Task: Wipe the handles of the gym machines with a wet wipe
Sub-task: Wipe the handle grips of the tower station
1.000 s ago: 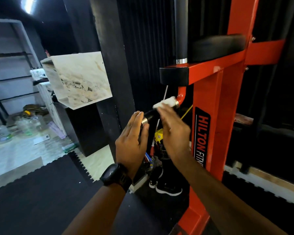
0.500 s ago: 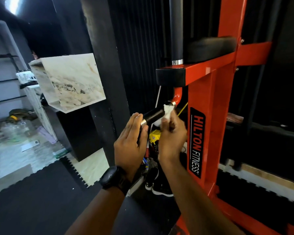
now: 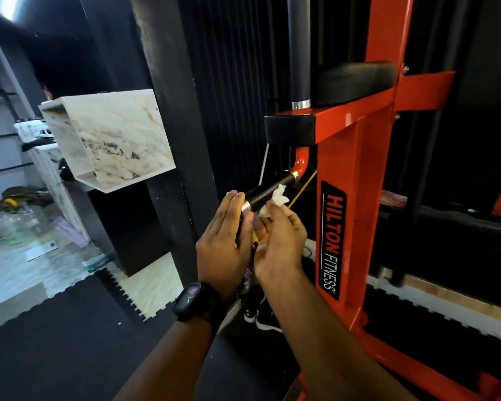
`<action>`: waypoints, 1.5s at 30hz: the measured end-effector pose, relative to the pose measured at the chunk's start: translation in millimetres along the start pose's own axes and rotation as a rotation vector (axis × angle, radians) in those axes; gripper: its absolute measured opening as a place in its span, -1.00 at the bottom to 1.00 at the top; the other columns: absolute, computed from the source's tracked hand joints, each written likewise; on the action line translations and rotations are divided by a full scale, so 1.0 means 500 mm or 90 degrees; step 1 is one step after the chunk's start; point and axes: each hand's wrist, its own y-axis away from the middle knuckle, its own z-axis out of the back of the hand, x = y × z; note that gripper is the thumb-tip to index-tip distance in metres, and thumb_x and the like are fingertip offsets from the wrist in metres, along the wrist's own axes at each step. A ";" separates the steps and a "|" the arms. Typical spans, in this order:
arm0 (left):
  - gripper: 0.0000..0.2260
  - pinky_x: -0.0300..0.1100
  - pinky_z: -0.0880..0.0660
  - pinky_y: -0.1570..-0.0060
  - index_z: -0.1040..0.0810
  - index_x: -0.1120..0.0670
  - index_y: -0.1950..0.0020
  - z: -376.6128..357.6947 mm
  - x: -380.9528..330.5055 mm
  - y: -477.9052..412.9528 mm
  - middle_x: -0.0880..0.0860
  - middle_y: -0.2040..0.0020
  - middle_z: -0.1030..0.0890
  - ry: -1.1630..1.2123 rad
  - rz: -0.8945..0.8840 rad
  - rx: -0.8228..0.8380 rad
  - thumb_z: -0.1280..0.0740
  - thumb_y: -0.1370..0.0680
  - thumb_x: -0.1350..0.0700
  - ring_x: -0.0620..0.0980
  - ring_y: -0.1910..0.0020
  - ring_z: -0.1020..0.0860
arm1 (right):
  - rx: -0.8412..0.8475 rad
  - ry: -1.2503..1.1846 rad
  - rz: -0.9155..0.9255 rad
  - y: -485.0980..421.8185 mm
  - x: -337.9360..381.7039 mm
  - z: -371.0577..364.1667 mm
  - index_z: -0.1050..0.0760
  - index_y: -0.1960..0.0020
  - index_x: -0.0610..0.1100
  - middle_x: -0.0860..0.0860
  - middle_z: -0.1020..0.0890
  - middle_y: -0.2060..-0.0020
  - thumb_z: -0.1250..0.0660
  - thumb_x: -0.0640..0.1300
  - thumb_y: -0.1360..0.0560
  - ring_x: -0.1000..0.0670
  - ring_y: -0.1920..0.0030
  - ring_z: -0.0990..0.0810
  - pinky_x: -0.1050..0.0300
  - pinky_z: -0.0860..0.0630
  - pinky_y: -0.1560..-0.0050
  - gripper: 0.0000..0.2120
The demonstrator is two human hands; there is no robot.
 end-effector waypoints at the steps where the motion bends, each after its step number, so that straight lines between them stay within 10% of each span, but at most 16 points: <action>1: -0.65 -0.32 -0.39 -0.30 -0.51 0.15 -0.39 0.000 0.001 0.000 0.12 -0.36 -0.56 0.003 -0.006 0.001 -0.24 -0.66 0.05 -0.03 -0.31 -0.54 | 0.017 0.014 0.001 0.012 -0.003 0.001 -0.55 0.01 -0.26 -0.10 -0.64 0.22 -0.35 -0.31 -0.56 0.00 0.22 -0.65 0.18 -0.62 0.20 -0.97; 9: -0.63 -0.33 -0.37 -0.33 -0.51 0.16 -0.41 0.008 -0.005 0.000 0.12 -0.37 -0.55 0.010 0.008 0.007 -0.23 -0.66 0.03 -0.05 -0.33 -0.51 | 0.017 0.272 0.241 0.008 -0.011 0.004 -0.60 -0.11 -0.20 0.02 -0.64 0.05 -0.37 -0.27 -0.56 0.11 0.05 -0.65 0.22 -0.61 0.02 -0.86; 14: -0.64 -0.47 -0.26 -0.35 -0.53 0.17 -0.38 0.012 -0.005 0.000 0.12 -0.35 -0.56 0.009 0.007 0.003 -0.24 -0.64 0.05 -0.01 -0.30 -0.55 | 0.214 0.732 0.685 -0.032 0.025 0.050 -0.61 -0.22 -0.16 0.09 -0.51 -0.10 -0.29 -0.19 -0.58 0.26 -0.10 -0.47 0.38 -0.46 -0.11 -0.75; 20: -0.66 -0.44 -0.31 -0.36 -0.54 0.19 -0.37 0.002 -0.008 0.004 0.13 -0.34 -0.57 0.018 0.004 -0.029 -0.26 -0.64 0.08 0.00 -0.31 -0.55 | 0.473 1.000 0.811 -0.068 0.078 0.051 -0.57 -0.25 -0.26 -0.16 -0.57 -0.21 -0.18 -0.27 -0.56 -0.08 -0.26 -0.50 0.09 -0.45 -0.30 -0.67; 33: -0.67 -0.48 -0.28 -0.35 -0.53 0.19 -0.37 0.003 -0.007 0.001 0.13 -0.34 -0.57 0.005 0.010 -0.027 -0.31 -0.63 0.11 -0.02 -0.31 -0.54 | 0.655 1.196 0.757 -0.139 0.182 -0.036 -0.56 -0.23 -0.14 -0.04 -0.61 -0.16 -0.25 -0.40 -0.50 -0.03 -0.16 -0.61 -0.02 -0.62 -0.12 -0.64; 38: -0.67 -0.48 -0.29 -0.34 -0.54 0.19 -0.37 0.001 -0.011 0.007 0.13 -0.35 -0.57 0.007 0.010 -0.031 -0.31 -0.63 0.12 -0.04 -0.31 -0.54 | 0.812 1.290 0.623 -0.112 0.189 -0.070 -0.56 -0.21 -0.06 0.05 -0.58 -0.14 -0.04 -0.03 -0.54 0.08 -0.12 -0.59 0.14 -0.55 -0.12 -0.60; 45: -0.67 -0.45 -0.29 -0.36 -0.53 0.19 -0.38 0.003 -0.012 0.006 0.13 -0.35 -0.56 0.020 0.010 -0.029 -0.30 -0.63 0.12 -0.02 -0.33 -0.53 | 0.836 1.360 0.578 -0.123 0.188 -0.107 -0.58 -0.13 -0.04 0.05 -0.61 -0.09 -0.20 -0.35 -0.56 0.07 -0.10 -0.58 0.08 -0.54 -0.12 -0.68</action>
